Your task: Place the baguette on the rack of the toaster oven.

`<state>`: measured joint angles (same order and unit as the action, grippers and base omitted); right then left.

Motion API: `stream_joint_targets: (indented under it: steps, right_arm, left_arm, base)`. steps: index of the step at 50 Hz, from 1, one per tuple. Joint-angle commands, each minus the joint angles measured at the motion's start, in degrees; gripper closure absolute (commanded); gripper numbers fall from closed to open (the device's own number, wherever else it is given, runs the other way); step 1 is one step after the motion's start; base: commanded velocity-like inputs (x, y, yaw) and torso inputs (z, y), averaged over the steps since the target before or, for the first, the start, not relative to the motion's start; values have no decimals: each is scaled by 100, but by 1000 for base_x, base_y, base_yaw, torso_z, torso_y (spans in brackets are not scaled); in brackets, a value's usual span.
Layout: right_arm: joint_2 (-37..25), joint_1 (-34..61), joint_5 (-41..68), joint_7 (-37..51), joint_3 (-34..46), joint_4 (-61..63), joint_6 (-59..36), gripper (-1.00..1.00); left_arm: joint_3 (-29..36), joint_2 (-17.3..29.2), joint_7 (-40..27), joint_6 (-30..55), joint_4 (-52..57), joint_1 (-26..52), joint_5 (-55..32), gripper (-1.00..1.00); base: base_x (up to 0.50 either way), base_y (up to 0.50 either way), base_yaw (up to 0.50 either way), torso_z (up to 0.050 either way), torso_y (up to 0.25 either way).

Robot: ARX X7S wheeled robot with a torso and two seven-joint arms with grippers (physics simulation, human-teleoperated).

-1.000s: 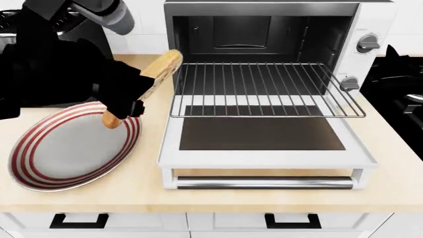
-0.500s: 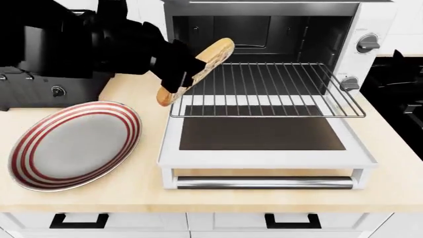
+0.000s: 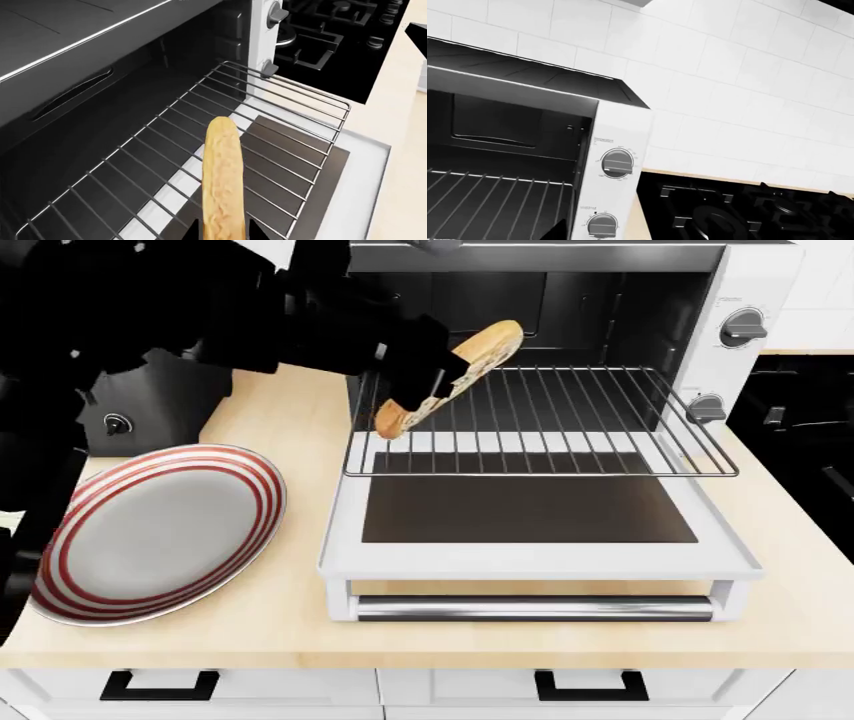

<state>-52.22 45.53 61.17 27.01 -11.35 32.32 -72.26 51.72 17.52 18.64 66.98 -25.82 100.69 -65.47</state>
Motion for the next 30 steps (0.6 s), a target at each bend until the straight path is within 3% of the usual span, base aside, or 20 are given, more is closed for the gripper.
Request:
stream_joint_targets:
  steps: [1, 10, 30]
  right_arm:
    - [-84, -61, 134, 68, -146, 30, -72, -100]
    - [29, 14, -5, 108, 137, -34, 4, -100]
    - [-173, -327, 311, 129, -376, 116, -42, -100]
  left_arm:
    - [170, -451, 439, -465, -878, 154, 422, 100]
    - [261, -891, 775, -811, -1871, 294, 647, 100]
    - [360, -843, 632, -795, -1596, -128, 610, 100]
  base:
    - [0, 0, 0, 0, 0]
    - [0, 0, 0, 0, 1]
    - [0, 0, 0, 1, 1]
